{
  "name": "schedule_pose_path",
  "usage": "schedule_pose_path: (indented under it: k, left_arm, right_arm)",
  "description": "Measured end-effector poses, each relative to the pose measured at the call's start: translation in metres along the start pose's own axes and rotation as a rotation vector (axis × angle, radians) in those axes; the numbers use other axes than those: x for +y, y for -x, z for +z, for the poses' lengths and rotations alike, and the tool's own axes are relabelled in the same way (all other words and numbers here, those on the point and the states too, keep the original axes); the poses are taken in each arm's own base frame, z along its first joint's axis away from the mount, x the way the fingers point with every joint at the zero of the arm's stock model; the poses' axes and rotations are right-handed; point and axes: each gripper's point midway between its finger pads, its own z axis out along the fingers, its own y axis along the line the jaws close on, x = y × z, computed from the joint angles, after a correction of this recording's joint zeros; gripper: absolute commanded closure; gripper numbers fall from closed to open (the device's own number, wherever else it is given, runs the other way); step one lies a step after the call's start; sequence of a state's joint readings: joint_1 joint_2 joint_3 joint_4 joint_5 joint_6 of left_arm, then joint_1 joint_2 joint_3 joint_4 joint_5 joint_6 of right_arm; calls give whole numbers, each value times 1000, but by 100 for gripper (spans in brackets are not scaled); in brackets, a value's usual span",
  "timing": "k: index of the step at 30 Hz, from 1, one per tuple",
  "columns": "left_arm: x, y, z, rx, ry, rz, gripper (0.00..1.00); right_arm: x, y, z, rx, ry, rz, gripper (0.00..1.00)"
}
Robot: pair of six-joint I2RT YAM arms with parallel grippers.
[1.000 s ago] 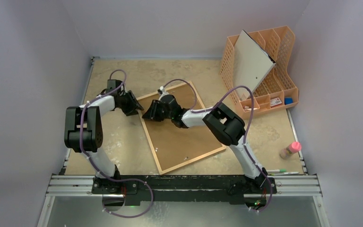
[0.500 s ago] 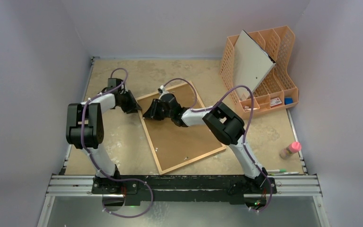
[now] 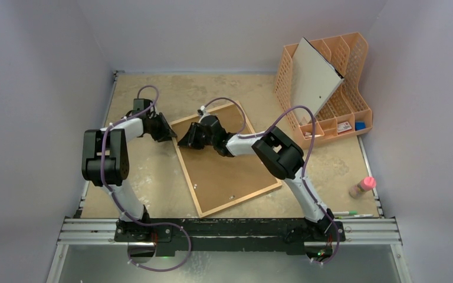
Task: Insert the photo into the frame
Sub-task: Install the photo frame at the center of the board.
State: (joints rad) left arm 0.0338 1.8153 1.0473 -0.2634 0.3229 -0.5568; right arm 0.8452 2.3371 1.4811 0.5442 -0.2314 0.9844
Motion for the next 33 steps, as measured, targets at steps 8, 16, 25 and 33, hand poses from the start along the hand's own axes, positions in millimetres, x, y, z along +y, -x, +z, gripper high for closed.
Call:
schedule_pose_path:
  k: [8,16,25,33]
  left_arm:
    - [0,0,0,-2,-5,0,92]
    - [1,7,0,-29,-3,1,87]
    - [-1,16,-7,-20,25,-5,57]
    - [-63,109,-26,-226,-113,103,47]
  right_arm:
    - [0,1,0,-2,-2,26,70]
    - [7,5,7,4,22,12,66]
    - [-8,40,-43,-32,-87,12,56]
    - [-12,149,-114,-253,-208,-15,48]
